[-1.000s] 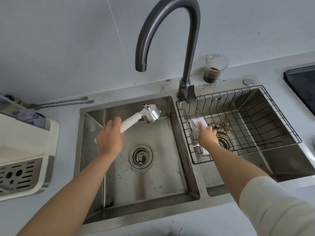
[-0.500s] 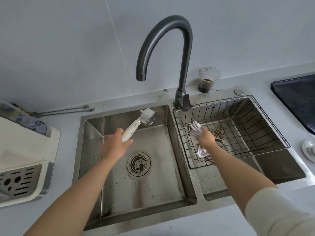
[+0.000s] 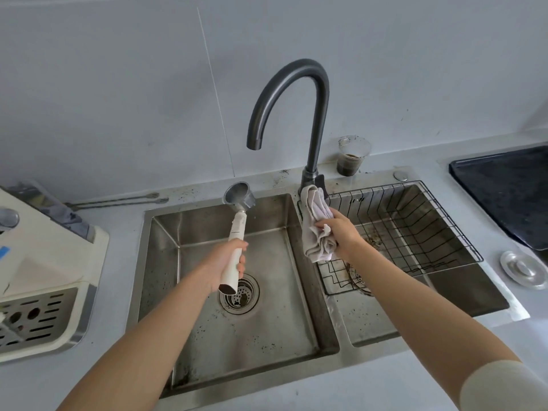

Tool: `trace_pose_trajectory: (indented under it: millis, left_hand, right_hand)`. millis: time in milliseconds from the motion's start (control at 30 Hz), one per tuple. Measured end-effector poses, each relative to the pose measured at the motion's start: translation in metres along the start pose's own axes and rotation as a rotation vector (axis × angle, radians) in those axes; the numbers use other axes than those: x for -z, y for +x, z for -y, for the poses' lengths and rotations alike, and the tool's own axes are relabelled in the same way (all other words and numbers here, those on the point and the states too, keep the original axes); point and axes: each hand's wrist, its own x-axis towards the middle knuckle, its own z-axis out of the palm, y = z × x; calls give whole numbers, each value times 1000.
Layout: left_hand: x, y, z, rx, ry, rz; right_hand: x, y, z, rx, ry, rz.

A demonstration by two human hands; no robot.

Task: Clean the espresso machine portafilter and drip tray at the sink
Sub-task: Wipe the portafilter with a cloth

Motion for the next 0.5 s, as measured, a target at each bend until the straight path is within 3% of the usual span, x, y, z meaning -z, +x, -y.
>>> trace_pose_trajectory:
  millis: [300, 500]
  left_hand:
    - [9, -13, 0, 49, -109, 219]
    - [12, -11, 3, 44, -128, 219]
  right_hand:
    - [-39, -16, 2, -20, 143, 165]
    - [-47, -17, -2, -52, 121, 190]
